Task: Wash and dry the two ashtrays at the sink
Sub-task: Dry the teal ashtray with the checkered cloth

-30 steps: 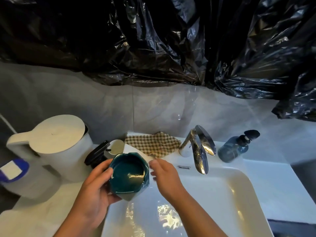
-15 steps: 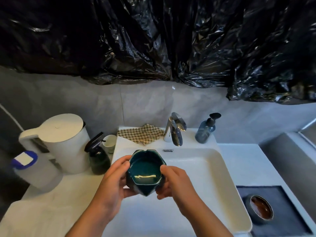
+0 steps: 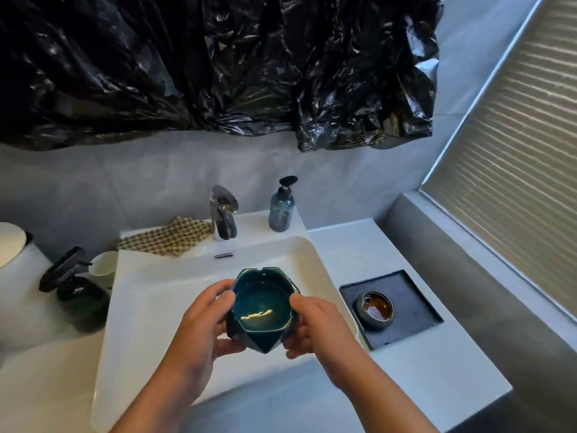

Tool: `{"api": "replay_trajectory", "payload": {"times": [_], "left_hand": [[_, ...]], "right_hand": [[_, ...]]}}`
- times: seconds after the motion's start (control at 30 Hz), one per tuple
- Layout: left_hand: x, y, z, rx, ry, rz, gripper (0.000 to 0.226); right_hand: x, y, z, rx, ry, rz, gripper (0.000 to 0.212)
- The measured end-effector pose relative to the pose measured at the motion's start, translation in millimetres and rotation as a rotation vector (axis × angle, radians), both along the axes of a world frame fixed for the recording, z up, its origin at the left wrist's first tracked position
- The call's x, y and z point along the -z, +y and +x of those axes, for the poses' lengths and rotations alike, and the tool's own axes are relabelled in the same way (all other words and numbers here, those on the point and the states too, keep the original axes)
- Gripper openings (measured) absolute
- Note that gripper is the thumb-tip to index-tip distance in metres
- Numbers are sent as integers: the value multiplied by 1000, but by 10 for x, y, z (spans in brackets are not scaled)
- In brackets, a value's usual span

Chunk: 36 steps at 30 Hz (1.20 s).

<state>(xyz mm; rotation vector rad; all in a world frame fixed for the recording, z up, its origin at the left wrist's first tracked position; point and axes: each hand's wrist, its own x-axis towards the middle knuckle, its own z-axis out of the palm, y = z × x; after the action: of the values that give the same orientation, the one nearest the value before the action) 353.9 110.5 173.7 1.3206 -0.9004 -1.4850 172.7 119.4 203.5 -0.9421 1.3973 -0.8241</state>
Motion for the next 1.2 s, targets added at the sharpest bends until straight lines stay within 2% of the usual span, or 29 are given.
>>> {"api": "replay_trajectory", "payload": {"times": [0.37, 0.5, 0.63, 0.83, 0.97, 1.2], "left_hand": [[-9, 96, -1474, 194, 4, -8, 21], [-13, 226, -2290, 286, -7, 27, 41], [83, 396, -3132, 370, -4, 86, 47], [220, 680, -4186, 521, -46, 139, 23], [250, 782, -4546, 532, -44, 181, 26], [233, 611, -4538, 448, -28, 194, 27]], "right_hand": [[54, 402, -1477, 172, -58, 24, 28], [141, 653, -2289, 244, -68, 41, 32], [253, 959, -3132, 298, -39, 66, 38], [330, 1419, -4120, 413, -47, 105, 34], [371, 1563, -4497, 388, -9, 109, 37], [414, 1260, -4562, 304, -39, 122, 36]]}}
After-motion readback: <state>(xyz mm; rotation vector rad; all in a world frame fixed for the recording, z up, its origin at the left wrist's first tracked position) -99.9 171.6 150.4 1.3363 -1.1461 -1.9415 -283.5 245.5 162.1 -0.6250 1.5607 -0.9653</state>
